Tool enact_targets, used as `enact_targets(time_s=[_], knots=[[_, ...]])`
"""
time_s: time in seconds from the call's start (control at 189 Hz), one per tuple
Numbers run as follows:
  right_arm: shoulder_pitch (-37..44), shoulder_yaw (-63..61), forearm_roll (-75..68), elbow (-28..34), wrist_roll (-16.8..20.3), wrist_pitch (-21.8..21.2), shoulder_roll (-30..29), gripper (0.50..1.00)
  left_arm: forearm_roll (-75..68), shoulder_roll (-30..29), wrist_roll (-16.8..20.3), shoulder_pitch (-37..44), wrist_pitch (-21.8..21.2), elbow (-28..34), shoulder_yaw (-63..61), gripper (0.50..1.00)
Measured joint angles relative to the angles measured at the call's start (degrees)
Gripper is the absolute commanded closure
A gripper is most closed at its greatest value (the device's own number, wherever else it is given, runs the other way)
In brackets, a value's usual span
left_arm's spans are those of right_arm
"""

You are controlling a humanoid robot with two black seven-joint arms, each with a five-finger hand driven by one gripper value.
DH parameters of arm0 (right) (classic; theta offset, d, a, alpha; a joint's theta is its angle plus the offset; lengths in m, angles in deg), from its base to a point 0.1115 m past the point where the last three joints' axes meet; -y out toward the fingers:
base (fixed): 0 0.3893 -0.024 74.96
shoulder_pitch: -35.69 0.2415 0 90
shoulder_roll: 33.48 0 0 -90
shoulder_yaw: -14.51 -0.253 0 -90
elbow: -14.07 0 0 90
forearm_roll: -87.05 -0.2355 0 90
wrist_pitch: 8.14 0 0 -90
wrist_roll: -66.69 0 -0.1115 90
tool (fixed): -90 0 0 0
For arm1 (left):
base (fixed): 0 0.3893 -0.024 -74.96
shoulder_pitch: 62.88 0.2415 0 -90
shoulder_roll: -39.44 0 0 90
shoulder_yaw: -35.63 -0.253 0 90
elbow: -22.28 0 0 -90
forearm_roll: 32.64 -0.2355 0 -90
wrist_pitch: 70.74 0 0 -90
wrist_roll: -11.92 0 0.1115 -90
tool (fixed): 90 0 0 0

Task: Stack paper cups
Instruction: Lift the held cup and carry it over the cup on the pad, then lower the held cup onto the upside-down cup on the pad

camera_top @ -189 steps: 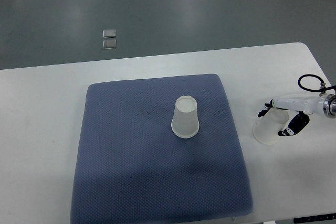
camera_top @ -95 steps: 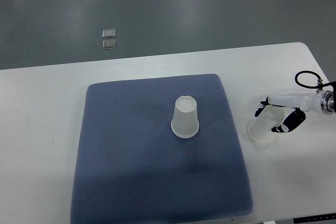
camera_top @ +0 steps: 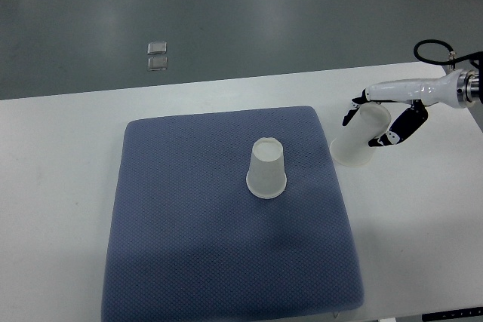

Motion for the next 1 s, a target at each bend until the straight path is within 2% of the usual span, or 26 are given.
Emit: enact_targets(time_s=[0.386, 0.607, 0.998], knots=[[6.1, -0.6, -0.8, 0.9, 0.2, -4.0, -5.9, 0.993, 0.0, 0.0, 0.0, 0.0, 0.0, 0.0, 0.0, 0.5], [9.1, -2.5, -0.7, 1.7, 2.5, -7.5, -10.3, 0.991, 0.0, 0.0, 0.0, 0.0, 0.0, 0.0, 0.0, 0.5], [12.8, -2.0, -0.3, 0.0, 5.7, -8.3, -18.6, 0.981, 0.0, 0.0, 0.0, 0.0, 0.0, 0.0, 0.0, 0.5]])
